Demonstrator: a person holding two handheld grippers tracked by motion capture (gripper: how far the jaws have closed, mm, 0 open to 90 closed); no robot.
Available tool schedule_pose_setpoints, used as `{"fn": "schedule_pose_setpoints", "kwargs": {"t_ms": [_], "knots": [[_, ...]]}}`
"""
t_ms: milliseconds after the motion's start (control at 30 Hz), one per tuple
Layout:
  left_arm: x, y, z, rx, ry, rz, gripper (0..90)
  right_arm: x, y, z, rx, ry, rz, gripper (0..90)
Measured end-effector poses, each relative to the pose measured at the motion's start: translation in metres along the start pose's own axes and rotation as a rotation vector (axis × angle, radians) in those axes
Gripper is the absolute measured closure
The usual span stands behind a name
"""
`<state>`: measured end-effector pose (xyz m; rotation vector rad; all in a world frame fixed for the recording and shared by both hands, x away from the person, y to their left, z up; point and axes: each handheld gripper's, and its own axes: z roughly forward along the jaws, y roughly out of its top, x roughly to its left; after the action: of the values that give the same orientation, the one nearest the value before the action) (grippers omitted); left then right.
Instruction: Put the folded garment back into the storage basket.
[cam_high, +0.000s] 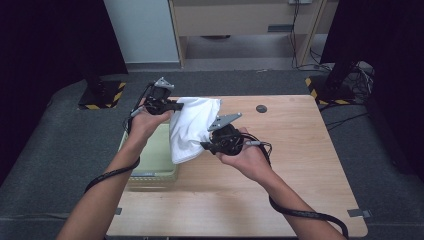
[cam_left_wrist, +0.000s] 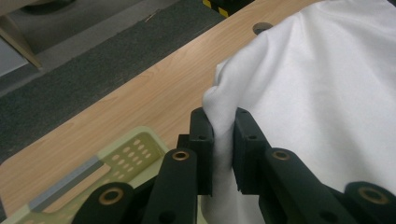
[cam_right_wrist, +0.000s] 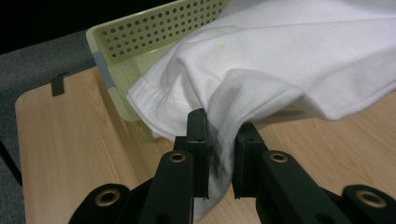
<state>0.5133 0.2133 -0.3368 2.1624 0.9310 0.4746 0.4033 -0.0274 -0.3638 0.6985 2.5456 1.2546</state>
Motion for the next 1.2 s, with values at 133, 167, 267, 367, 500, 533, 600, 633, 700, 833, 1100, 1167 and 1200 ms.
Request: {"fn": "schedule_pose_setpoints", "kwargs": {"t_ms": [133,167,267,367,500,533,600,633,700,833,1100,1167,1200], "knots": [[0.007,-0.003,-0.004,0.012,0.011,-0.003,80.2,0.002,0.005,0.006,0.001,0.002,-0.006,80.2],[0.009,-0.004,-0.005,0.012,0.012,-0.008,80.2,0.003,0.006,0.007,0.0,0.003,-0.005,80.2],[0.013,-0.008,-0.008,0.004,0.014,-0.023,80.2,0.005,0.007,0.011,0.0,0.008,-0.007,80.2],[0.014,-0.01,-0.009,0.008,0.017,-0.018,80.2,0.007,0.009,0.016,0.005,0.015,-0.007,80.2],[0.018,-0.014,-0.012,0.009,0.024,-0.023,80.2,0.009,0.011,0.021,0.006,0.021,-0.012,80.2],[0.02,-0.015,-0.013,0.01,0.026,-0.025,80.2,0.009,0.011,0.021,0.008,0.022,-0.013,80.2],[0.023,-0.017,-0.015,0.013,0.031,-0.023,80.2,0.009,0.014,0.025,0.009,0.025,-0.016,80.2],[0.025,-0.017,-0.016,0.012,0.034,-0.025,80.2,0.009,0.015,0.026,0.008,0.026,-0.017,80.2],[0.027,-0.018,-0.017,0.01,0.034,-0.029,80.2,0.009,0.017,0.029,0.009,0.03,-0.019,80.2],[0.031,-0.02,-0.02,0.01,0.04,-0.032,80.2,0.01,0.02,0.034,0.01,0.035,-0.025,80.2],[0.037,-0.024,-0.022,0.015,0.048,-0.033,80.2,0.011,0.024,0.043,0.016,0.045,-0.022,80.2],[0.038,-0.025,-0.023,0.013,0.05,-0.036,80.2,0.011,0.024,0.045,0.014,0.047,-0.026,80.2],[0.038,-0.026,-0.023,0.014,0.051,-0.036,80.2,0.011,0.024,0.046,0.014,0.047,-0.027,80.2]]}}
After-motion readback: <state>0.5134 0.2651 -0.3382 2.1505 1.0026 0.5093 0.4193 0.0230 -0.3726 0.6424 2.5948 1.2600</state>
